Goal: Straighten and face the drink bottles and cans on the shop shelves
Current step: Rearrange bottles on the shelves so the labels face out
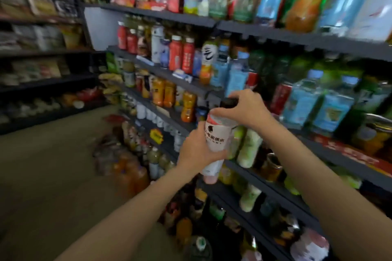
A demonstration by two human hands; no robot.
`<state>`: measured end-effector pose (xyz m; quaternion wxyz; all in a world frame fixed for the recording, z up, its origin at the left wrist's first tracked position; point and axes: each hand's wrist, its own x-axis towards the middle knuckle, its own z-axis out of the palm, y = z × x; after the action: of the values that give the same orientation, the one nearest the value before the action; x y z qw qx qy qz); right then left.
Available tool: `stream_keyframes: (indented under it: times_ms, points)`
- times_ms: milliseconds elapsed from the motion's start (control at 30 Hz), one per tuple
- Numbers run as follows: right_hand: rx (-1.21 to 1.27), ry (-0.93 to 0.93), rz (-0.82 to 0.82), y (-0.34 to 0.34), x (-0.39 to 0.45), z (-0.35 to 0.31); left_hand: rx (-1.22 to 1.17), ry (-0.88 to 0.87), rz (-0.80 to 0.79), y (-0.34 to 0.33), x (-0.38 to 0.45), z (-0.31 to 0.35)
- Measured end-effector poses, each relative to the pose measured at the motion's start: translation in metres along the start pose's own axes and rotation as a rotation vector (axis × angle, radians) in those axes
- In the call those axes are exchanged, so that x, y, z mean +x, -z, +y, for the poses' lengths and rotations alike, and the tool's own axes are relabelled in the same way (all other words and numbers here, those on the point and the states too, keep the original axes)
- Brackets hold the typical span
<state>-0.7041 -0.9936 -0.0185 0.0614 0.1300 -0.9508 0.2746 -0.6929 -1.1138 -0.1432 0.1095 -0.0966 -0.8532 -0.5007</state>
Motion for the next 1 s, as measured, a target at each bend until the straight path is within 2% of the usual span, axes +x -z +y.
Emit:
stream_keyframes:
  times_ms: [133,267,367,433,567,633,767,1000]
  points:
    - [0.076,-0.012,-0.152,-0.088,0.069,-0.055,0.070,0.157,-0.001,0.086,0.029,-0.091]
    - [0.199,-0.110,-0.194,-0.189,0.134,-0.072,0.093,0.277,-0.036,0.132,0.066,-0.179]
    - [0.312,-0.223,-0.189,-0.268,0.176,-0.073,0.232,0.397,-0.031,0.149,0.099,-0.242]
    - [0.403,-0.301,-0.129,-0.316,0.210,-0.070,0.109,0.551,0.004,0.161,0.128,-0.285]
    - [0.454,-0.384,0.033,-0.404,0.293,-0.065,-0.552,0.841,0.194,0.177,0.213,-0.365]
    - [0.471,-0.418,0.103,-0.452,0.337,-0.064,-0.778,0.945,0.218,0.186,0.264,-0.409]
    - [0.482,-0.509,0.252,-0.548,0.419,-0.056,-0.880,0.973,0.041,0.197,0.346,-0.503]
    - [0.388,-0.597,0.470,-0.648,0.528,-0.026,-1.039,0.989,-0.100,0.182,0.447,-0.616]
